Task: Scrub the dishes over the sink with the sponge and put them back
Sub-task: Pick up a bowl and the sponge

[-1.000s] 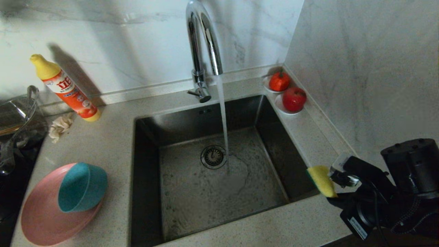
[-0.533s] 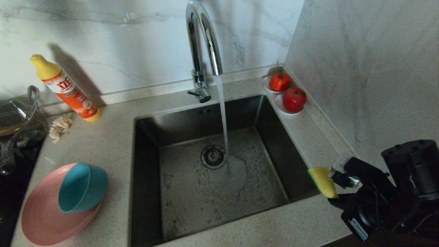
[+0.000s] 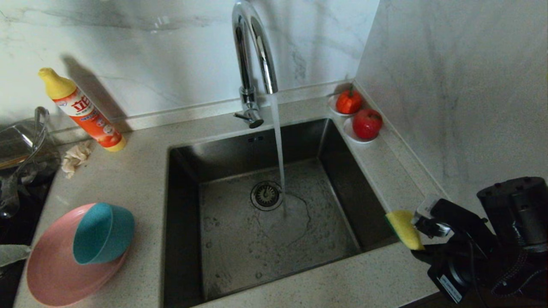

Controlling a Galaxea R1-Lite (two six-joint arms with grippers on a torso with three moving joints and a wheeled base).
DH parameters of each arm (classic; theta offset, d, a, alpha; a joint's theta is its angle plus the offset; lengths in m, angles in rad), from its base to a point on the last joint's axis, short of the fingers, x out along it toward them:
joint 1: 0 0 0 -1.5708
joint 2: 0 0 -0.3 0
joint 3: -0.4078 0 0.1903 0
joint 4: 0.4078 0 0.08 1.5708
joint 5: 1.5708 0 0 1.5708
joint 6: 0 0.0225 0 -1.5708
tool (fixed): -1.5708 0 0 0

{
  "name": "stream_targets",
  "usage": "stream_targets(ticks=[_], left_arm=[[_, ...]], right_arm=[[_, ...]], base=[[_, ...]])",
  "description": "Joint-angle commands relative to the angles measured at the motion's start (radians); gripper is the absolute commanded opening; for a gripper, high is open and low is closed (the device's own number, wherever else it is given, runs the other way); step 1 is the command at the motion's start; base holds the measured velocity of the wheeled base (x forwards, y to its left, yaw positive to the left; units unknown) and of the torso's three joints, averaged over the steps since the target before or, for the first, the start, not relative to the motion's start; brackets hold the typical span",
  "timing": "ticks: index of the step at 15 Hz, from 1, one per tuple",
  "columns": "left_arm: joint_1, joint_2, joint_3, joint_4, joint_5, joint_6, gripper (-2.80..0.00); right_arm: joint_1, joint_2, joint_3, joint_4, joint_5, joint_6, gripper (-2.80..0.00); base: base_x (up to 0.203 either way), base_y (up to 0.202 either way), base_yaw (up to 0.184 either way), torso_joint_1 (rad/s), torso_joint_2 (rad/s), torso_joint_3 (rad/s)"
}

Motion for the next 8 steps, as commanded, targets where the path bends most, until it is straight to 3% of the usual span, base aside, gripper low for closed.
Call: stream_targets(ticks=[1, 5, 8], left_arm=[[0.001, 0.060, 0.017, -0.005, -0.013, -0.071, 0.00], [0.002, 0.150, 0.035, -0.112, -0.012, -0.198, 0.00], [0.002, 0.199, 0.087, -0.135, -0.007, -0.194, 0.00]], right_arm=[[0.000, -0.008, 0.000, 0.001, -0.002, -0.004, -2.80], [0.000, -0.010, -0.004, 0.004, -0.003, -0.004, -2.80], [0.001, -0.014, -0.001, 0.004, -0.001, -0.004, -2.80]], base=[[0.000, 0.000, 0.000, 0.000, 0.00, 0.000], [0.000, 0.000, 0.000, 0.000, 0.00, 0.000], [0.000, 0.000, 0.000, 0.000, 0.00, 0.000]])
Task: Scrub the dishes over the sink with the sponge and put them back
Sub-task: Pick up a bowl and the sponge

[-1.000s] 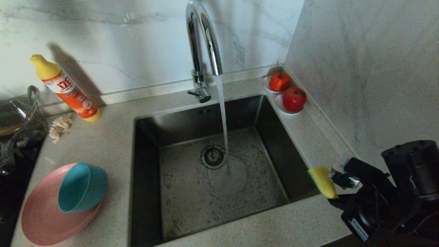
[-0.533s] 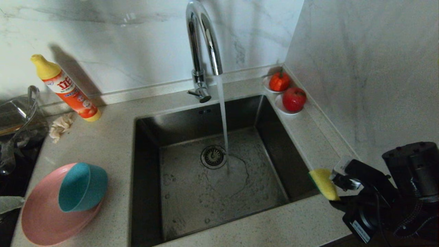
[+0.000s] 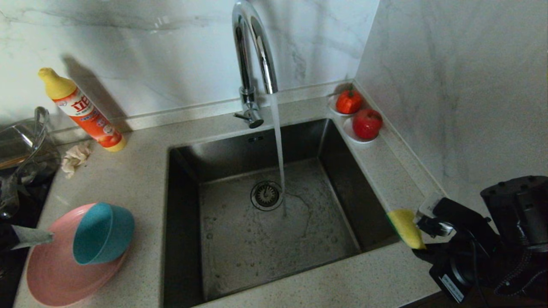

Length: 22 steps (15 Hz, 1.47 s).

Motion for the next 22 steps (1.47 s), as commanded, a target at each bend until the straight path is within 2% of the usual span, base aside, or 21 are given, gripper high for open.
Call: stream_targets(ticks=[1, 3, 4, 5, 8, 12, 16, 22], left_arm=[[0.001, 0.067, 0.037, -0.054, 0.011, 0.001, 0.00], [0.010, 0.110, 0.042, -0.148, 0.082, -0.021, 0.00], [0.010, 0.124, 0.042, -0.163, 0.104, -0.068, 0.00], [0.010, 0.136, 0.043, -0.164, 0.106, -0.094, 0.00], [0.010, 0.153, 0.057, -0.169, 0.076, -0.120, 0.00], [0.011, 0.185, 0.043, -0.182, 0.088, -0.179, 0.00], [0.011, 0.206, 0.051, -0.240, 0.163, -0.182, 0.00], [0.002, 0.284, 0.117, -0.254, 0.157, -0.176, 0.00]], right_arm=[[0.000, -0.005, 0.003, -0.002, 0.000, -0.002, -2.80], [-0.001, -0.005, 0.004, -0.007, 0.000, -0.003, -2.80], [-0.001, -0.005, 0.004, -0.008, 0.000, -0.003, -2.80], [-0.001, -0.005, 0.004, -0.008, 0.000, -0.002, -2.80], [-0.001, -0.010, 0.009, -0.008, 0.000, -0.002, -2.80], [-0.001, -0.014, 0.012, -0.008, 0.000, -0.003, -2.80], [-0.001, -0.012, 0.008, -0.008, 0.000, -0.005, -2.80], [-0.001, -0.016, 0.003, -0.008, 0.000, -0.005, -2.80]], base=[[0.000, 0.000, 0.000, 0.000, 0.00, 0.000], [0.000, 0.000, 0.000, 0.000, 0.00, 0.000], [0.000, 0.000, 0.000, 0.000, 0.00, 0.000], [0.000, 0.000, 0.000, 0.000, 0.00, 0.000], [0.000, 0.000, 0.000, 0.000, 0.00, 0.000], [0.000, 0.000, 0.000, 0.000, 0.00, 0.000], [0.000, 0.000, 0.000, 0.000, 0.00, 0.000], [0.000, 0.000, 0.000, 0.000, 0.00, 0.000]])
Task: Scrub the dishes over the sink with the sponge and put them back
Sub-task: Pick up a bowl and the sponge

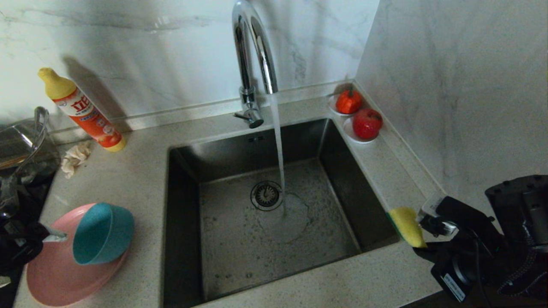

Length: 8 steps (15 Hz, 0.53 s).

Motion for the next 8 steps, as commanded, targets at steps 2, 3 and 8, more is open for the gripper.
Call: stream_targets(ticks=[2, 3, 8], left_arm=[[-0.016, 0.065, 0.017, -0.032, -0.005, -0.009, 0.00], [-0.017, 0.069, 0.018, -0.048, -0.009, -0.016, 0.00], [-0.022, 0.079, 0.028, -0.047, -0.066, -0.028, 0.00]], right_arm=[[0.000, -0.009, 0.001, 0.000, -0.001, -0.001, -2.80], [0.000, -0.009, 0.002, 0.000, -0.001, -0.002, -2.80], [0.000, -0.011, 0.003, 0.000, 0.001, 0.000, -2.80]], base=[[0.000, 0.000, 0.000, 0.000, 0.00, 0.000], [0.000, 0.000, 0.000, 0.000, 0.00, 0.000], [0.000, 0.000, 0.000, 0.000, 0.00, 0.000]])
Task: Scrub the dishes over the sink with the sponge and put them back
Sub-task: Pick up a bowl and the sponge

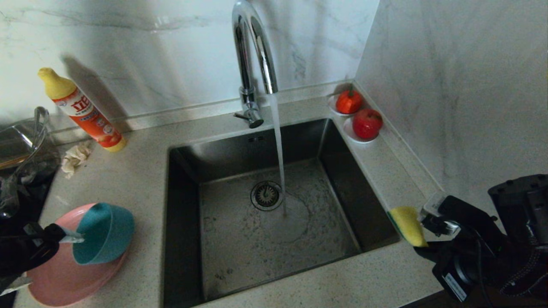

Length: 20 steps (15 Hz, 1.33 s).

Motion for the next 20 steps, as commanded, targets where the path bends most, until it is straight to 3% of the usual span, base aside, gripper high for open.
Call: stream_targets(ticks=[1, 18, 19, 20], left_arm=[[-0.003, 0.016, 0.011, 0.000, -0.003, -0.003, 0.00], [-0.029, 0.117, 0.033, -0.102, -0.013, -0.074, 0.00], [-0.029, 0.120, 0.033, -0.102, -0.013, -0.074, -2.80], [-0.029, 0.126, 0.031, -0.102, -0.013, -0.074, -2.80]], right_arm=[[0.000, -0.007, 0.002, 0.000, -0.001, -0.002, -2.80], [0.000, -0.019, 0.002, 0.003, -0.001, -0.004, -2.80], [0.000, -0.019, 0.002, 0.003, 0.000, -0.004, -2.80], [0.000, -0.019, 0.002, 0.003, -0.001, -0.004, -2.80]], base=[[0.000, 0.000, 0.000, 0.000, 0.00, 0.000], [0.000, 0.000, 0.000, 0.000, 0.00, 0.000], [0.000, 0.000, 0.000, 0.000, 0.00, 0.000], [0.000, 0.000, 0.000, 0.000, 0.00, 0.000]])
